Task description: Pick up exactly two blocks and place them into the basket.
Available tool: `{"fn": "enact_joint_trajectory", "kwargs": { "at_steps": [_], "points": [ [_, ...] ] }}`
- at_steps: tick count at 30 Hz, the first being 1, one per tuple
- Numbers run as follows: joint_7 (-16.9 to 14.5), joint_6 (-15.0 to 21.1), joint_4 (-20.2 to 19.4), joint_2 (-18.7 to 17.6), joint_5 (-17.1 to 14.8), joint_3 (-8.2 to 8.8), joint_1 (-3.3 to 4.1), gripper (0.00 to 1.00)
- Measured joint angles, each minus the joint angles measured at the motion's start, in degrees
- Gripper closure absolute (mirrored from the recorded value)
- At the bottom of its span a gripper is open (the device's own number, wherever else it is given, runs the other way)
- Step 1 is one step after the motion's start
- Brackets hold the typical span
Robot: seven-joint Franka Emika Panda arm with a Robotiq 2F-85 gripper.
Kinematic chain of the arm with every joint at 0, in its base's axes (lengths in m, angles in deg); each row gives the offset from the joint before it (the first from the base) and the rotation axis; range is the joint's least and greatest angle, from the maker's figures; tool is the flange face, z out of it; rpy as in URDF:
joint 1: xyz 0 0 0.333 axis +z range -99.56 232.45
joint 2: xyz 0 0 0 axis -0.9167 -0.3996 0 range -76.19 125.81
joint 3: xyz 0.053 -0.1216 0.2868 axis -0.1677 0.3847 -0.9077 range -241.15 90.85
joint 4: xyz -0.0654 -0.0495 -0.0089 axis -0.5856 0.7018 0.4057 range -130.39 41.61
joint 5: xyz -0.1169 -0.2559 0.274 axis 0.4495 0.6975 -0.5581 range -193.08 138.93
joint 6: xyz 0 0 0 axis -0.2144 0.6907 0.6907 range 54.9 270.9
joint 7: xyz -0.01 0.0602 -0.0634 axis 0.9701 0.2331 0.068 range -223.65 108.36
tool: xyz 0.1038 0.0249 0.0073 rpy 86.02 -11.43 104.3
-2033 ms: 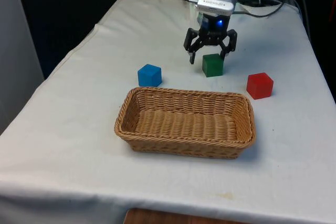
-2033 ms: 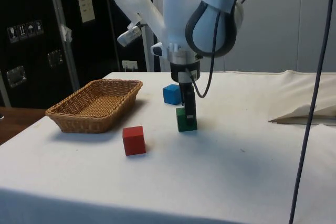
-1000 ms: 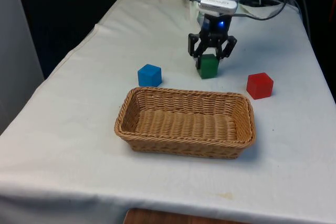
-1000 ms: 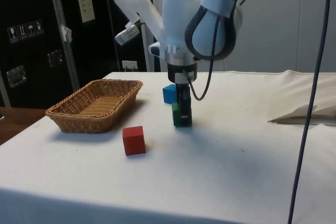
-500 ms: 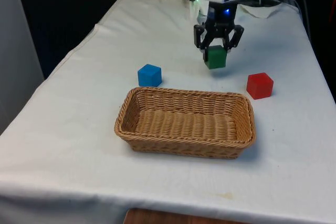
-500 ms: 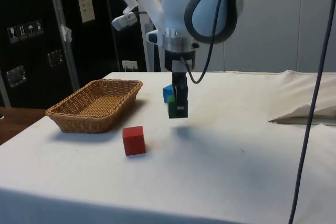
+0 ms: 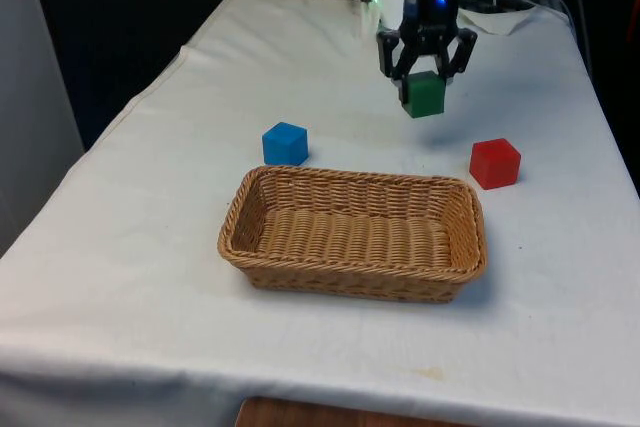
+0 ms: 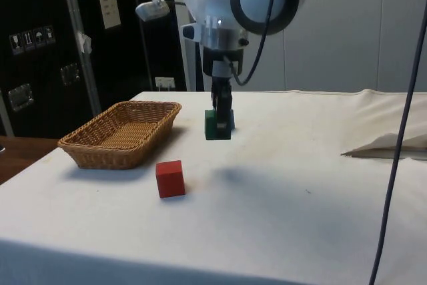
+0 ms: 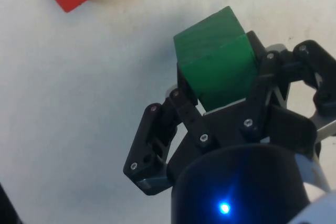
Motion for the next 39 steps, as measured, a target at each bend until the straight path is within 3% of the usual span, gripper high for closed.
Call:
{"fn": "enact_joint_trajectory", "kwargs": {
  "at_steps": [11,20,31,39],
  "points": [
    [0.0,-2.06,0.4,3.44,0.63,-0.06,0.0,1.0],
    [0.29,-8.02,6.93,4.13,0.92,-0.06,0.0,1.0],
    [0.34,-12.66,12.83,3.84,0.92,0.0,-0.17,1.0],
    [0.29,-17.07,20.34,0.46,0.69,0.23,-0.8,1.0]
  ]
}}
